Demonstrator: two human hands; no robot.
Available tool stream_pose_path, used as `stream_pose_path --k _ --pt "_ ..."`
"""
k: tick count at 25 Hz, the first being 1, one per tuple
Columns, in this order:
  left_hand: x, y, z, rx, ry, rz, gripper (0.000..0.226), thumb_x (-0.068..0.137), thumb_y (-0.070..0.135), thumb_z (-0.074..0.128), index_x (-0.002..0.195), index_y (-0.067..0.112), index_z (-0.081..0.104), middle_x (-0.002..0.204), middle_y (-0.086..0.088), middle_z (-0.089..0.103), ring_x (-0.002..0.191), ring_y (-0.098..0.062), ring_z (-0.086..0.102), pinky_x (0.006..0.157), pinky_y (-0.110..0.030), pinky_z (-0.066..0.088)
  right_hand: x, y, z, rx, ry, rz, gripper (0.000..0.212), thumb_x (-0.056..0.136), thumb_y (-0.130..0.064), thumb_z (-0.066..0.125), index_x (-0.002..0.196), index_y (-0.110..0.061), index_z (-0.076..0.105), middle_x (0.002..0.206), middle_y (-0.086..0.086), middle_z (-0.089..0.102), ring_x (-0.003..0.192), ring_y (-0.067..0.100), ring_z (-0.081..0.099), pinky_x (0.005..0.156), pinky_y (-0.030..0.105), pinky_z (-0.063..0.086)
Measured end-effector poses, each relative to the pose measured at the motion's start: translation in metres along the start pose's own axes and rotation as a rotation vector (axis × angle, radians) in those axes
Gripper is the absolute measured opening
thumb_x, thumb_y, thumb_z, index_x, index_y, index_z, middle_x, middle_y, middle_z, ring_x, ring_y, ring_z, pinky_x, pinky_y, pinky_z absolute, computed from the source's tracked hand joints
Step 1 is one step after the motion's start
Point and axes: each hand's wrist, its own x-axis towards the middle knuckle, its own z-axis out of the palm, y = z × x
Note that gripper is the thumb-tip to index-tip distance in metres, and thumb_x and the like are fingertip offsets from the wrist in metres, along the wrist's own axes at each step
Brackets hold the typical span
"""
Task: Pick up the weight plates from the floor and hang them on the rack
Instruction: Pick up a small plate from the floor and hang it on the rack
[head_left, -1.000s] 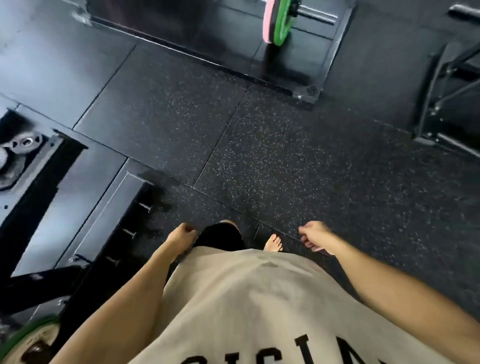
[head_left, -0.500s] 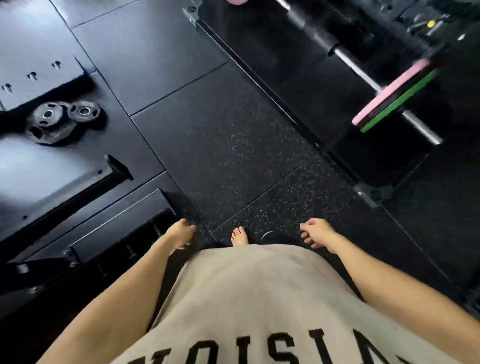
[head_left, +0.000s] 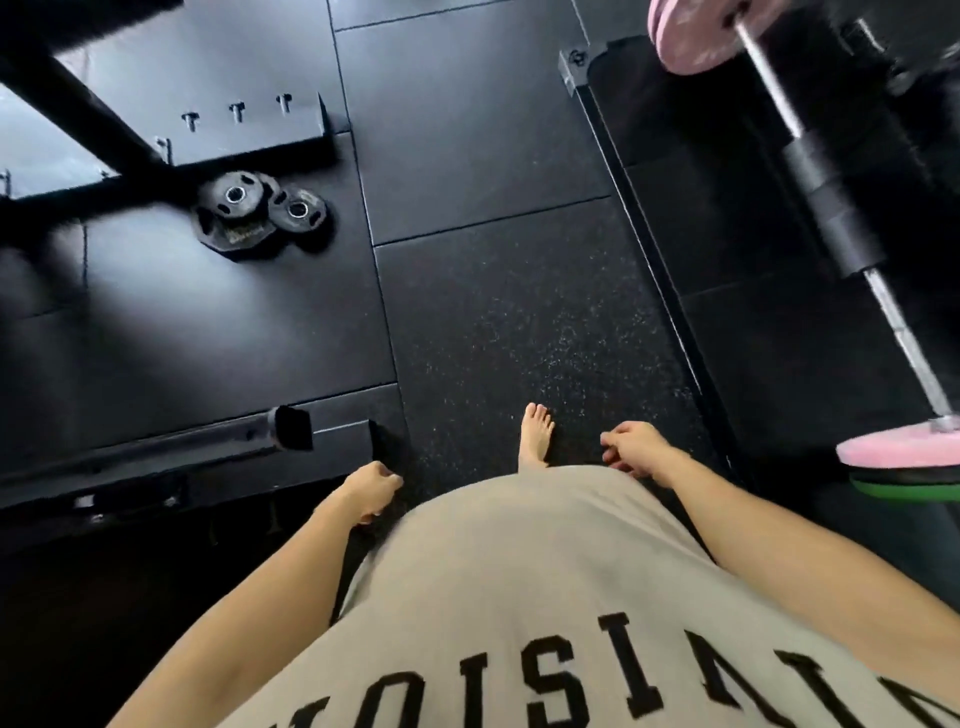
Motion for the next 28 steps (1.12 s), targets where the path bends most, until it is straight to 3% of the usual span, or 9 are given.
stream_pose_path --k 5,10,14,22,25,28 --pt "0.031 0.067 -0.062 -0.314 0.175 -0.037 0.019 0.097 0.028 0.053 0.103 0.012 0.061 0.11 -0.015 0.066 0.096 -0.035 0.064 0.068 -0.032 0.049 0.056 -0.158 -0.054 -0.241 -0.086 -0.137 0.019 0.101 -0.026 0.05 0.105 -0.012 0.061 0.09 0.008 0.065 0.077 0.019 0.06 0.058 0.028 0.046" --pt "0.08 0.103 -0.112 -0.354 0.187 -0.128 0.024 0.097 0.028 0.053 0.107 0.008 0.062 0.119 -0.014 0.065 0.109 -0.031 0.059 0.083 -0.031 0.043 0.106 -0.306 -0.051 -0.399 -0.178 -0.241 0.02 0.101 -0.027 0.05 0.107 -0.012 0.061 0.093 0.009 0.066 0.079 0.021 0.061 0.062 0.029 0.048" --pt "0.143 0.118 -0.194 -0.464 0.185 -0.168 0.033 0.098 0.03 0.052 0.117 0.006 0.063 0.128 -0.014 0.061 0.117 -0.031 0.056 0.094 -0.033 0.045 0.145 -0.428 -0.025 -0.5 -0.192 -0.302 0.019 0.101 -0.027 0.05 0.107 -0.012 0.061 0.099 0.01 0.068 0.084 0.022 0.063 0.064 0.029 0.047" --pt "0.217 0.137 -0.409 -0.638 0.241 -0.19 0.027 0.099 0.028 0.05 0.114 0.007 0.057 0.099 -0.016 0.064 0.081 -0.03 0.059 0.063 -0.033 0.046 0.174 -0.657 0.021 -0.504 -0.187 -0.371 0.015 0.099 -0.021 0.053 0.101 -0.009 0.061 0.091 0.011 0.066 0.072 0.021 0.06 0.057 0.028 0.042" --pt "0.245 0.151 -0.47 -0.65 0.234 -0.216 0.022 0.1 0.029 0.049 0.111 0.011 0.056 0.103 -0.015 0.064 0.087 -0.027 0.059 0.073 -0.037 0.05 0.193 -0.728 0.04 -0.528 -0.218 -0.354 0.016 0.1 -0.021 0.051 0.103 -0.009 0.061 0.09 0.01 0.065 0.075 0.022 0.059 0.059 0.028 0.044" --pt "0.275 0.163 -0.518 -0.663 0.235 -0.241 0.023 0.099 0.029 0.049 0.111 0.011 0.057 0.097 -0.013 0.063 0.083 -0.025 0.058 0.071 -0.036 0.049 0.224 -0.785 0.059 -0.554 -0.246 -0.344 0.017 0.101 -0.023 0.051 0.105 -0.009 0.061 0.089 0.01 0.065 0.075 0.022 0.06 0.063 0.03 0.047"
